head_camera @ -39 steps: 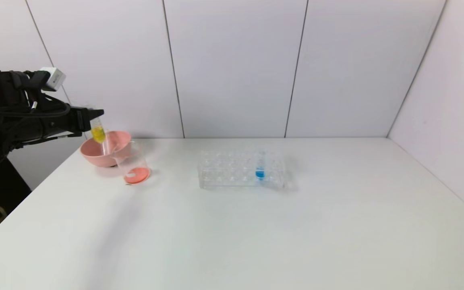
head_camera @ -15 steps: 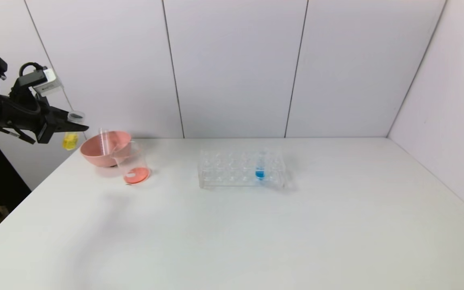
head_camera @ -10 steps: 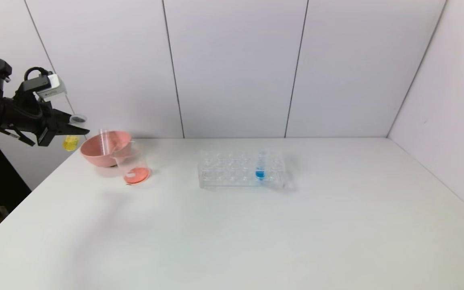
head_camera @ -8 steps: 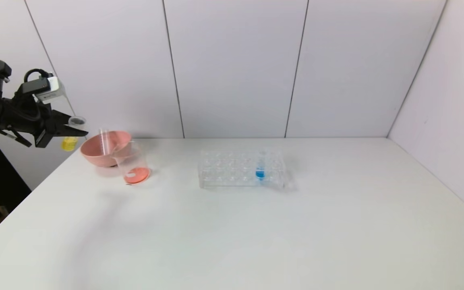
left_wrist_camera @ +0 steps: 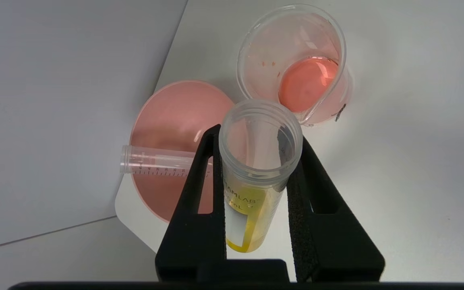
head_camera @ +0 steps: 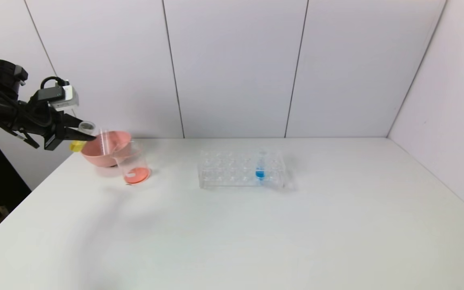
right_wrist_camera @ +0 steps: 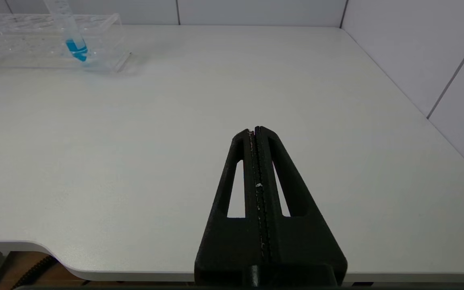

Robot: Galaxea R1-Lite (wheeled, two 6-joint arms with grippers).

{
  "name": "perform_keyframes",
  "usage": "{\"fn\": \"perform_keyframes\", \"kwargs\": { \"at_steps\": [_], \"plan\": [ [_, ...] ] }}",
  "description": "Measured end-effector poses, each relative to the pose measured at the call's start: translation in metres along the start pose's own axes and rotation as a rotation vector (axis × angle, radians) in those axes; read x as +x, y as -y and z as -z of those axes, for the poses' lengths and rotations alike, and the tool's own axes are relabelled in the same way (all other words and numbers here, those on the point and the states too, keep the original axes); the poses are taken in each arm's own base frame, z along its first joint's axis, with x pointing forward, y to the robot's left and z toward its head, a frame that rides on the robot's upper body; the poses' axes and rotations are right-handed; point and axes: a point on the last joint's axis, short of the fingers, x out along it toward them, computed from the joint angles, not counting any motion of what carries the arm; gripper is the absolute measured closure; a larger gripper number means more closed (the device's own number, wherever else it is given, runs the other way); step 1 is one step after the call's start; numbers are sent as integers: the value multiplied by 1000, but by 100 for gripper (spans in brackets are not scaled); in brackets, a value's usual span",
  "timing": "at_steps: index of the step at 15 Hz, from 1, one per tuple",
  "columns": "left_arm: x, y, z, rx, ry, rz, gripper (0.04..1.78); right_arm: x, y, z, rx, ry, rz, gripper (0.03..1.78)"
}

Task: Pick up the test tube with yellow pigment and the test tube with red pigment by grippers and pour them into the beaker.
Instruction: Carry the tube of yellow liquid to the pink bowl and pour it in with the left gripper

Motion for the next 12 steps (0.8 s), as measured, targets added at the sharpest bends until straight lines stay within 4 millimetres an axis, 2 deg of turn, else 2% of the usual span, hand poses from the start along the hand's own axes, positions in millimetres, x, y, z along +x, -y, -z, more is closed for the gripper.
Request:
{"fn": "perform_keyframes", "kwargs": {
  "at_steps": [7,9,12],
  "plan": [
    [9,-1,-7,36,-156,-27,137,0,0,0,0,0,0,170],
    [12,0,-13,57,-218,-37,137,0,0,0,0,0,0,170],
    [17,0,-25,125,-215,-47,137,0,0,0,0,0,0,170]
  ]
}}
